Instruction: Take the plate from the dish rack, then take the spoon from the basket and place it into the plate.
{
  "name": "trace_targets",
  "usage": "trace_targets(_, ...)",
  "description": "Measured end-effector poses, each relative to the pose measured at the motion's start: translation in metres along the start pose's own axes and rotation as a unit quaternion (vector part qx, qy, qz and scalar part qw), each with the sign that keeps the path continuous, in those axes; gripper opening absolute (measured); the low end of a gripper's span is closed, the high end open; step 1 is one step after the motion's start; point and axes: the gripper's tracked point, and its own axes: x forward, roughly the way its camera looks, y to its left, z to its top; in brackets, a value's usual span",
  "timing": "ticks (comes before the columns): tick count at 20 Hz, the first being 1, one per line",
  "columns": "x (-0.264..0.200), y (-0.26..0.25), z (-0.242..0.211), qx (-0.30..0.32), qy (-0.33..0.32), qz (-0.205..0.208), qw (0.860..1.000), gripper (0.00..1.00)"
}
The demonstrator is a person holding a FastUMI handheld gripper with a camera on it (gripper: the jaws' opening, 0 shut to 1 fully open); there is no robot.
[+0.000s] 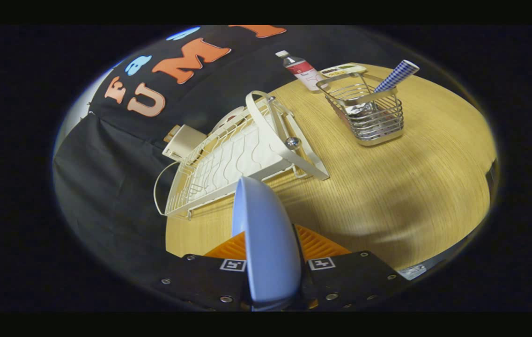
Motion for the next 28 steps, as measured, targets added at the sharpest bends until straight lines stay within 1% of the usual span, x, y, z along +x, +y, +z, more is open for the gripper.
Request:
trace_targets(3, -0.002, -0.016, 0.011, -0.031, -0.028, -0.037, 0.998, 0.42)
trace_targets(4, -0.003, -0.017, 0.014, -0.035, -0.037, -0.043, 0.998, 0.44)
trace_targets(7, -0.003, -0.022, 0.016, -0.052, -0.050, -0.058, 0.996, 0.47)
trace_targets(8, -0.002, -0.024, 0.017, -0.059, -0.053, -0.063, 0.995, 0.50)
trace_targets(9, -0.002, -0.027, 0.018, -0.069, -0.060, -0.073, 0.993, 0.52)
trace_targets(11, -0.005, -0.039, 0.026, -0.095, -0.083, -0.106, 0.986, 0.55)
trace_targets(12, -0.008, -0.043, 0.031, -0.106, -0.095, -0.117, 0.983, 0.56)
trace_targets(15, -0.017, -0.044, 0.044, -0.123, -0.127, -0.121, 0.977, 0.59)
trace_targets(16, -0.021, -0.051, 0.051, -0.130, -0.142, -0.131, 0.972, 0.62)
trace_targets(18, -0.033, -0.064, 0.067, -0.141, -0.173, -0.155, 0.962, 0.66)
trace_targets(19, -0.040, -0.067, 0.074, -0.146, -0.188, -0.161, 0.958, 0.67)
trace_targets(20, -0.046, -0.070, 0.080, -0.148, -0.202, -0.165, 0.954, 0.70)
trace_targets(24, -0.066, -0.079, 0.108, -0.140, -0.258, -0.172, 0.940, 0.76)
trace_targets(27, -0.074, -0.081, 0.129, -0.126, -0.296, -0.168, 0.932, 0.78)
trace_targets(28, -0.076, -0.084, 0.137, -0.123, -0.306, -0.174, 0.928, 0.78)
